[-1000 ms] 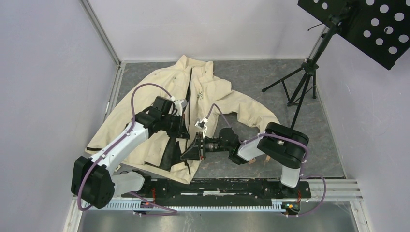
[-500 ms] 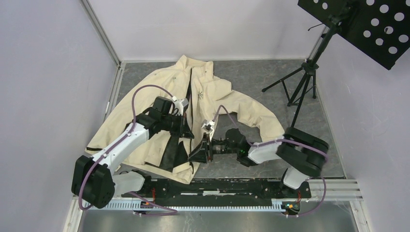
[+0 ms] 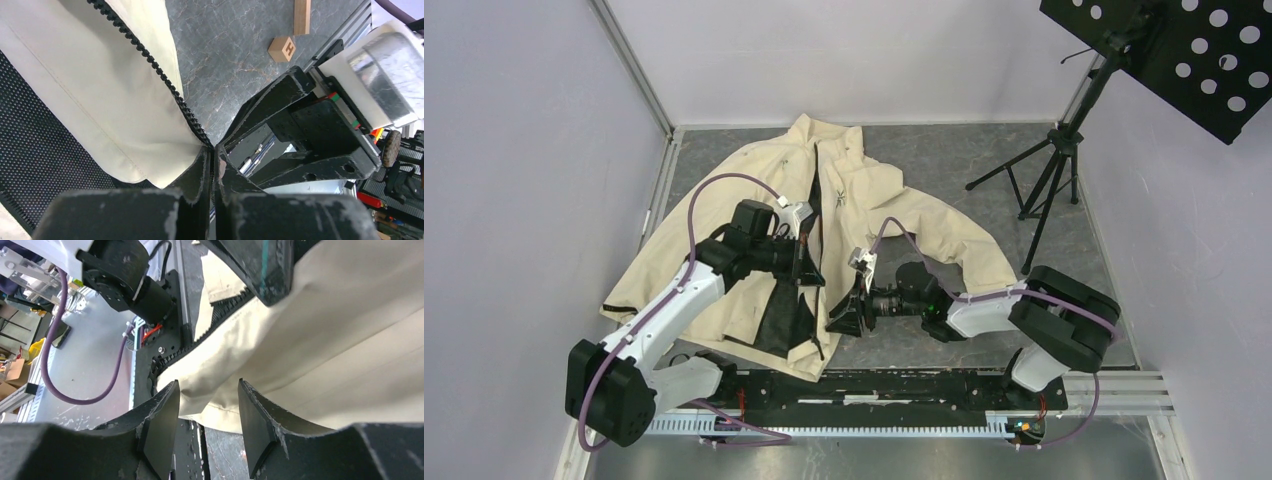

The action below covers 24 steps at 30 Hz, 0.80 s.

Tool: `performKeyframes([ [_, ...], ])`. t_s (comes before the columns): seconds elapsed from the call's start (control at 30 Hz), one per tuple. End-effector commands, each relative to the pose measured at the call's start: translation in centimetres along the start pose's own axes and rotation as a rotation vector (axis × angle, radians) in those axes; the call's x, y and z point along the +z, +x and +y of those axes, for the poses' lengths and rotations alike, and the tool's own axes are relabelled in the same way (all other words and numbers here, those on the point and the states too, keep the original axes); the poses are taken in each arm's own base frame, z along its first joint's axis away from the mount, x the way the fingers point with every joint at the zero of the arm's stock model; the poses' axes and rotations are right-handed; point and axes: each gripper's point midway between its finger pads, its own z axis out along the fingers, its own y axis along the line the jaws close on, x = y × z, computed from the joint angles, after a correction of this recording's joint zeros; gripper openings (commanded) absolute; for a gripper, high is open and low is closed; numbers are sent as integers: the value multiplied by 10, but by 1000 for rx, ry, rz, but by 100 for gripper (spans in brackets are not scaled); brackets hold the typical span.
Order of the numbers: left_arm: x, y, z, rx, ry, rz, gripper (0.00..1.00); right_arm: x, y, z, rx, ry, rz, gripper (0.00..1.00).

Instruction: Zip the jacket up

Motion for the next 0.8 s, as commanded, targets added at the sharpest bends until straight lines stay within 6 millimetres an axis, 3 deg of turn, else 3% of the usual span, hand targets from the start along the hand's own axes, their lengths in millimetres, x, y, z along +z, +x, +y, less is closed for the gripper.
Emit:
performKeyframes([
  [0.0,-8,-9,-14,64,52,-9,2,11,-14,5,-42,-46,-19,53],
  [0.3,-2,-6,-7,35,30,9,2,16,-18,5,11,-52,-45,59],
  [0.77,4,-5,1,-27,-8,24,2,32,-24,-1,83,-51,-75,51],
])
